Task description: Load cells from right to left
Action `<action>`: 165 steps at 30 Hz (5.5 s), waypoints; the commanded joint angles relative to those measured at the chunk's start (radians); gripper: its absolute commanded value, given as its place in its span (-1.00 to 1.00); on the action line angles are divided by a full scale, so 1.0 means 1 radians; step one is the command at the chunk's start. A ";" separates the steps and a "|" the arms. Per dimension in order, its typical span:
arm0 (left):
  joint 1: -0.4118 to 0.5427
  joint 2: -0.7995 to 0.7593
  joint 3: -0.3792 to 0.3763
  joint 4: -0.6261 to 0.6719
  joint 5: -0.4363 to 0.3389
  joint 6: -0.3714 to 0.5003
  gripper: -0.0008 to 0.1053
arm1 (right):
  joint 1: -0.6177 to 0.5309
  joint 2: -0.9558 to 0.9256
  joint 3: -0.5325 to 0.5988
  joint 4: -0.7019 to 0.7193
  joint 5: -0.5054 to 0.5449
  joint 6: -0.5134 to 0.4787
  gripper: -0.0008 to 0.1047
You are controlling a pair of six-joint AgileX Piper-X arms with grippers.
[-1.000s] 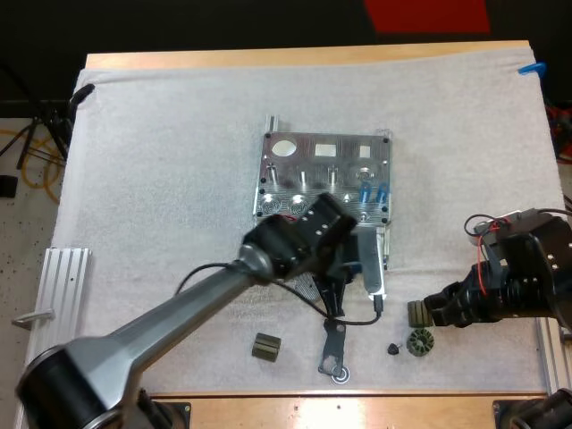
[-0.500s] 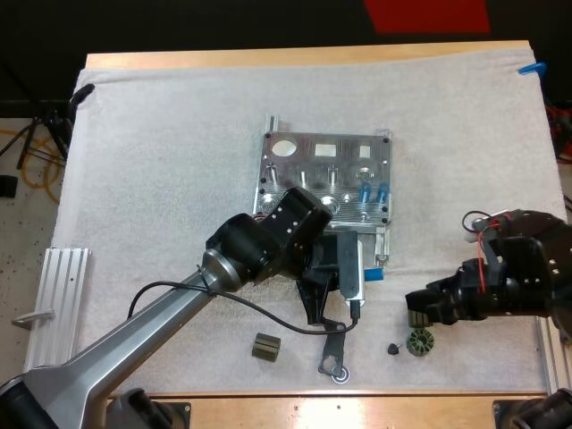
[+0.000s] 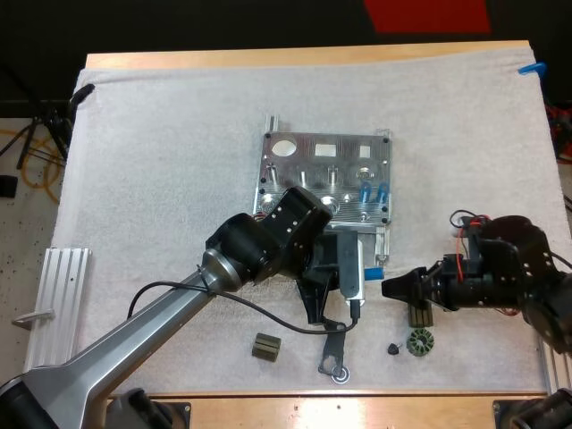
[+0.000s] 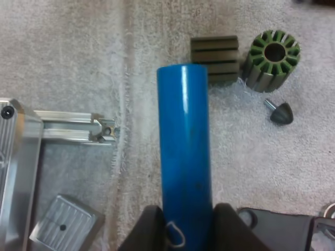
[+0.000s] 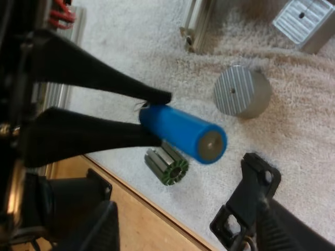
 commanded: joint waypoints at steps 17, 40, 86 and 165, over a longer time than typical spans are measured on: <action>0.000 -0.010 -0.003 -0.022 0.034 0.001 -0.98 | -0.003 0.154 0.000 -0.148 -0.062 0.041 0.08; 0.000 -0.010 -0.003 -0.027 0.066 0.001 -0.98 | -0.003 0.198 0.000 -0.211 -0.111 0.087 -0.76; 0.000 -0.375 -0.075 0.138 -0.226 -0.340 -0.07 | -0.001 0.198 -0.289 0.250 0.410 -0.610 -0.97; 0.000 -0.634 0.182 0.062 -0.642 -0.708 -0.07 | 0.197 0.827 -0.907 0.378 0.698 -0.905 -0.97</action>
